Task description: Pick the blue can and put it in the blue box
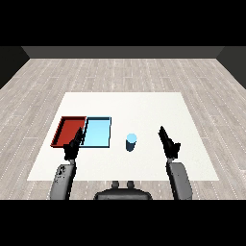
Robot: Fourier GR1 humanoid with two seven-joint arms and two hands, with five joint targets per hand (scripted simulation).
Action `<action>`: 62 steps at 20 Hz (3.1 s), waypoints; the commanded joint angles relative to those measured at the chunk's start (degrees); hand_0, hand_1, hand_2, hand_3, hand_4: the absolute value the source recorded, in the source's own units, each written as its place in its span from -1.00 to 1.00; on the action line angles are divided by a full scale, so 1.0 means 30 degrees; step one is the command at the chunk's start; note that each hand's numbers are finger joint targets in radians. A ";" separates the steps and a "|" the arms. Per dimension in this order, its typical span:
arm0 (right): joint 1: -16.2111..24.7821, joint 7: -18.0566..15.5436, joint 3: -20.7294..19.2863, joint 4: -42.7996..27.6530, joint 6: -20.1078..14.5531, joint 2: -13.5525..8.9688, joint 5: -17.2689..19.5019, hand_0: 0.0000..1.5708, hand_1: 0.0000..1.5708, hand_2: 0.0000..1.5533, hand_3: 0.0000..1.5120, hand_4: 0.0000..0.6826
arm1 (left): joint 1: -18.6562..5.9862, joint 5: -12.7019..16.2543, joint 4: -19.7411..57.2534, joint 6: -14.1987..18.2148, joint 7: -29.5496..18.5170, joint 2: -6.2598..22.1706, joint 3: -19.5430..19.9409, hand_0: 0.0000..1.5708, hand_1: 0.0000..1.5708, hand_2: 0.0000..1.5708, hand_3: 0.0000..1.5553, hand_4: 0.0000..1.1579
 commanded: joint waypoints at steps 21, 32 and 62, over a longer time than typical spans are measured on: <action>0.0047 -0.4914 0.0385 -0.1216 0.0724 0.1263 -0.2206 -1.00 -1.00 -1.00 -1.00 -1.00 | 0.0459 0.2552 -0.0914 -0.1097 -0.8044 -0.1967 0.0301 -1.00 -1.00 -1.00 -1.00 -1.00; -0.0384 -0.4920 0.1045 0.0818 0.0174 0.1753 -0.2961 -1.00 -1.00 -1.00 -1.00 -1.00 | 0.0108 0.3186 -0.0357 -0.1094 -0.8154 -0.1742 0.0637 -1.00 -1.00 -1.00 -1.00 -1.00; -0.3093 -0.7556 0.4328 0.8148 -0.2413 0.1762 -0.6043 -1.00 -1.00 -1.00 -1.00 -1.00 | -0.0745 0.3596 0.0446 -0.1037 -0.8523 -0.1448 0.1126 -1.00 -1.00 -1.00 -1.00 -1.00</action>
